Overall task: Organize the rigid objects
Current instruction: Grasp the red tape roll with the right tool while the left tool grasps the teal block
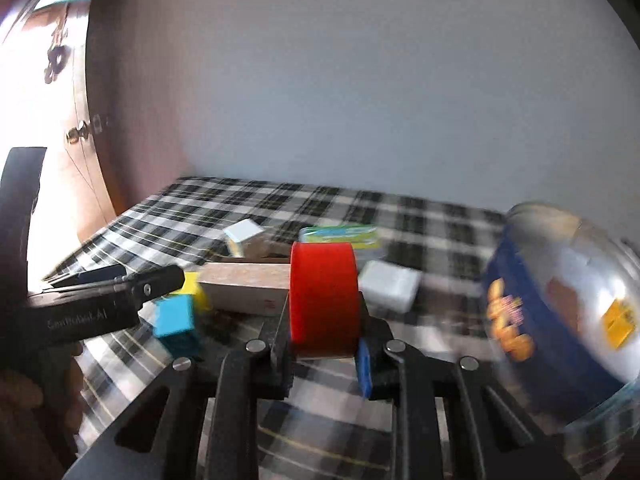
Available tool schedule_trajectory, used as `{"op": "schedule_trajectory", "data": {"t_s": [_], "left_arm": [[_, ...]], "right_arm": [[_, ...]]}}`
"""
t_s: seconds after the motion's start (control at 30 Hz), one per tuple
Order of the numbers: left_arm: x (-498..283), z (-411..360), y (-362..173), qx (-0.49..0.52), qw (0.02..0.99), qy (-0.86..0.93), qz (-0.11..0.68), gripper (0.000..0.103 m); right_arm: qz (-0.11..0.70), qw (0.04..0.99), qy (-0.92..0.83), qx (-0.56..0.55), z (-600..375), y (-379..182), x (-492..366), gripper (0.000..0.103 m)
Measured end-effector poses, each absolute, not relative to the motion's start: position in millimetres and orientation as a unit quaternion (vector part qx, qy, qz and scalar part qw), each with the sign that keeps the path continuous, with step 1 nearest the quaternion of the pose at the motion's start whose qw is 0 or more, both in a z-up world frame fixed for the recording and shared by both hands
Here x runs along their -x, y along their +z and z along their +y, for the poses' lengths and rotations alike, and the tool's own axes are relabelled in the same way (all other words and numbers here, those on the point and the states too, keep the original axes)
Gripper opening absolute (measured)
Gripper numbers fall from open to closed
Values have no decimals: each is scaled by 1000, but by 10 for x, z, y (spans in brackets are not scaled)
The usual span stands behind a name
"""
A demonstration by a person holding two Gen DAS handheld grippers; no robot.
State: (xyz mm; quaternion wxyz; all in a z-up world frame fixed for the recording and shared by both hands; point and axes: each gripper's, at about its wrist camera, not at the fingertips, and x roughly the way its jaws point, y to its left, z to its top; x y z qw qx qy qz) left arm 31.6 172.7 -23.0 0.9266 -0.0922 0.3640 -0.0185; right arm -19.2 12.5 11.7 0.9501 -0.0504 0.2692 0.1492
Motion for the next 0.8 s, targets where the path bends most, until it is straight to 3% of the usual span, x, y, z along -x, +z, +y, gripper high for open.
{"op": "schedule_trajectory", "data": {"t_s": [0.13,0.23,0.33,0.4,0.43,0.47,0.8], "left_arm": [[-371,1499,-300,53,920,-1,389,91],[-443,1475,-383,59,907,1,417,74],[-444,1532,-418,71,902,11,426,66],[-425,1578,-416,78,902,21,424,51],[-418,1605,-414,81,903,23,422,36],[-406,1632,-414,86,903,22,421,30],[-307,1769,-370,131,908,6,397,30]], "right_arm": [[253,956,136,59,-103,154,178,26],[266,954,133,44,-230,151,119,26],[285,948,140,30,-243,112,62,26],[287,947,144,31,-219,93,73,26],[286,947,145,33,-196,85,78,26],[286,946,148,32,-194,90,88,26],[276,946,170,-4,-272,166,122,26]]}}
